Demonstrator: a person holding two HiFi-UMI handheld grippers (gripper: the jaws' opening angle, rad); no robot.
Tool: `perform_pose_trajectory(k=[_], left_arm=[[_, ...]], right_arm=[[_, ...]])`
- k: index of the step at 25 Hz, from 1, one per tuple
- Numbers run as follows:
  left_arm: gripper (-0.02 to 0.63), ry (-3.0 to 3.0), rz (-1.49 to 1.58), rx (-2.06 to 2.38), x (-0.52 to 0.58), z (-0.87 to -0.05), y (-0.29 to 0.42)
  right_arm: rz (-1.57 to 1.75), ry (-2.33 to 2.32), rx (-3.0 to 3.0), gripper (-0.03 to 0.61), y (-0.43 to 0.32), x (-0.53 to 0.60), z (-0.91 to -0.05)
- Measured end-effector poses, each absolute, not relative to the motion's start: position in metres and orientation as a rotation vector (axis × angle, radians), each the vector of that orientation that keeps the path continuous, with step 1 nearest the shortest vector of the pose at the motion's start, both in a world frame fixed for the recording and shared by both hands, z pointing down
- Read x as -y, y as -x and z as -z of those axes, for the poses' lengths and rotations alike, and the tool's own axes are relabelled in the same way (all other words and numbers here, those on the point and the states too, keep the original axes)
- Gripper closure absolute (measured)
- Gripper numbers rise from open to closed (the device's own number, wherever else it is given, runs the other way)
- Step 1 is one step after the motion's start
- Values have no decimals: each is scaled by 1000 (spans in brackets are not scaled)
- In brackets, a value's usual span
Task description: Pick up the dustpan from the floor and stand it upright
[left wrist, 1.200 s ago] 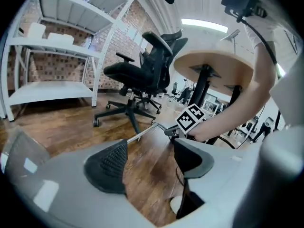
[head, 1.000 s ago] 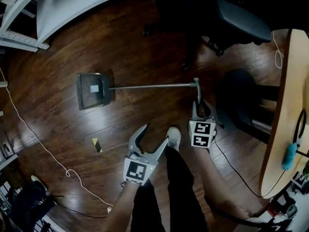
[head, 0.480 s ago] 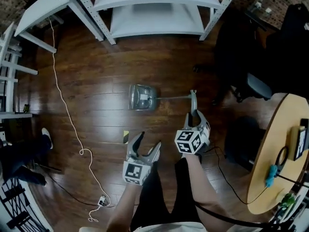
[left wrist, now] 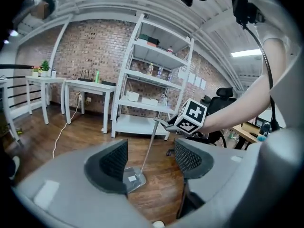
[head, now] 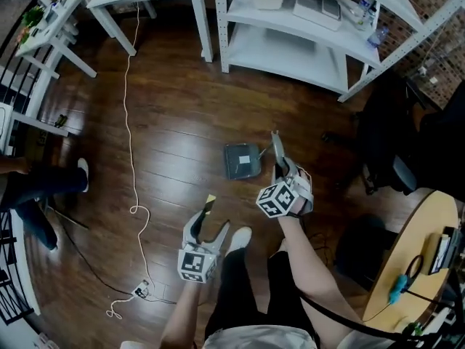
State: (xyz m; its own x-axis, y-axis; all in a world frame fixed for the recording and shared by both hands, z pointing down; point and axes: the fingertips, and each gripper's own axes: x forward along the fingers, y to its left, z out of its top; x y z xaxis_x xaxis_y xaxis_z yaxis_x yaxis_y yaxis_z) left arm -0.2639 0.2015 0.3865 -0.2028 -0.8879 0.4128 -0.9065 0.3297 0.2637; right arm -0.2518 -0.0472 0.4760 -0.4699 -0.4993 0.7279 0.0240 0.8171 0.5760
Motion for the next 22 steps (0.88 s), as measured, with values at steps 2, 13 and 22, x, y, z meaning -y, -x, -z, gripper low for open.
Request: perform_pose_trajectory(k=[2, 13, 22], left_arm=[[290, -1563, -36, 2120, -214, -379, 270], [296, -1574, 65, 2254, -280, -286, 179], [318, -1751, 7, 2527, -323, -124, -20]], right_arm=[[673, -352, 1993, 370, 257, 41, -463], [42, -483, 2566, 350, 88, -101, -280], [-160, -478, 3059, 275, -131, -195, -128]])
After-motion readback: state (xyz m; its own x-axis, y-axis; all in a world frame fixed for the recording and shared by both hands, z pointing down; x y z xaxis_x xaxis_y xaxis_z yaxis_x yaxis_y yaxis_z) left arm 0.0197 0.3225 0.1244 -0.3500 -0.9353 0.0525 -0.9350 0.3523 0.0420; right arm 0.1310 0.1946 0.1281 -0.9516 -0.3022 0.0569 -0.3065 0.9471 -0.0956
